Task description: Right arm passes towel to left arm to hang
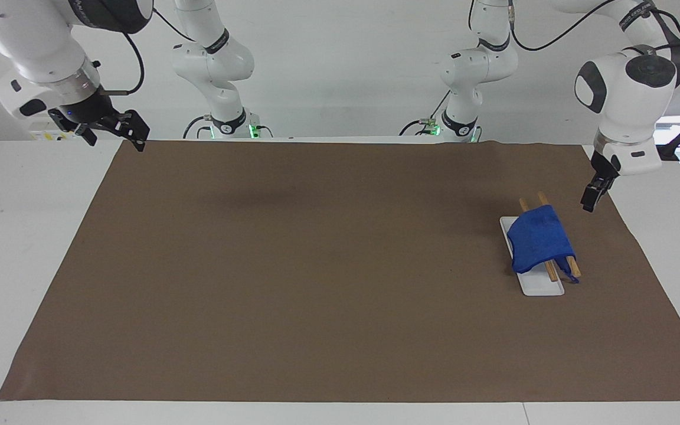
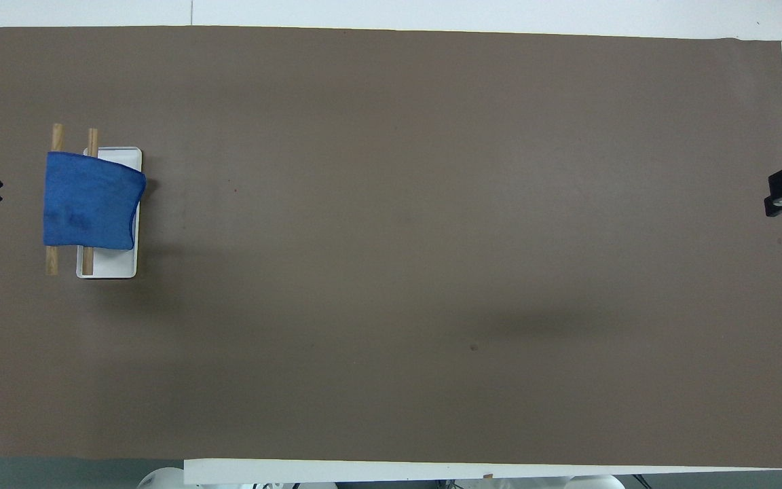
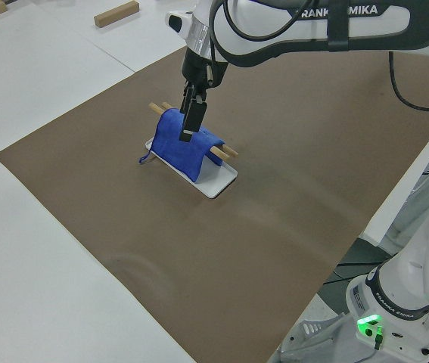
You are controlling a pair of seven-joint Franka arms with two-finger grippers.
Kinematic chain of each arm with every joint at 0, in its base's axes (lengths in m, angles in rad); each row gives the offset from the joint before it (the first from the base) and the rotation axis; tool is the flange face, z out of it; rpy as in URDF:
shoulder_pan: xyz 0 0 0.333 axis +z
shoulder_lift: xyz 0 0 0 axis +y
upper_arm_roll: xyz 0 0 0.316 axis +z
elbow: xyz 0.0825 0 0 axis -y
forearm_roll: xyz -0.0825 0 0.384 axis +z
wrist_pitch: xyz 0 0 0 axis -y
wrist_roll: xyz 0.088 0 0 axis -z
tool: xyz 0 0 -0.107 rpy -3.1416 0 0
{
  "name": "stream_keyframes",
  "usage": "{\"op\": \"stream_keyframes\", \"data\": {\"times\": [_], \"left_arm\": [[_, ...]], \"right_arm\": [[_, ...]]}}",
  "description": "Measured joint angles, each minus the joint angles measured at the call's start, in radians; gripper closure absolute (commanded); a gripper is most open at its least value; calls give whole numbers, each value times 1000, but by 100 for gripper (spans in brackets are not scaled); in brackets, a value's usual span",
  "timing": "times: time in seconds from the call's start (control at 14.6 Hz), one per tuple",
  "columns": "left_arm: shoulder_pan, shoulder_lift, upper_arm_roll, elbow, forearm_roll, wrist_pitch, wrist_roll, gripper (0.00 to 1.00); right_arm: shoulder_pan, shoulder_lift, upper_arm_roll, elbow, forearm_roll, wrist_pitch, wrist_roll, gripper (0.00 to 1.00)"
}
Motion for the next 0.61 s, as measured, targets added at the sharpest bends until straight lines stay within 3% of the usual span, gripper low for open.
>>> {"op": "stream_keyframes", "data": {"times": [0.2, 0.41, 0.61], "left_arm": [[-73, -5, -7, 155, -92, -260, 103, 0], [-81, 18, -4, 330, -170, -495, 316, 0], [-78, 73, 4, 442, -203, -601, 514, 1]], "right_arm": [[-1, -3, -2, -11, 15, 0, -3, 0], [0, -6, -2, -17, 17, 0, -5, 0], [3, -9, -1, -20, 18, 0, -6, 0]]}}
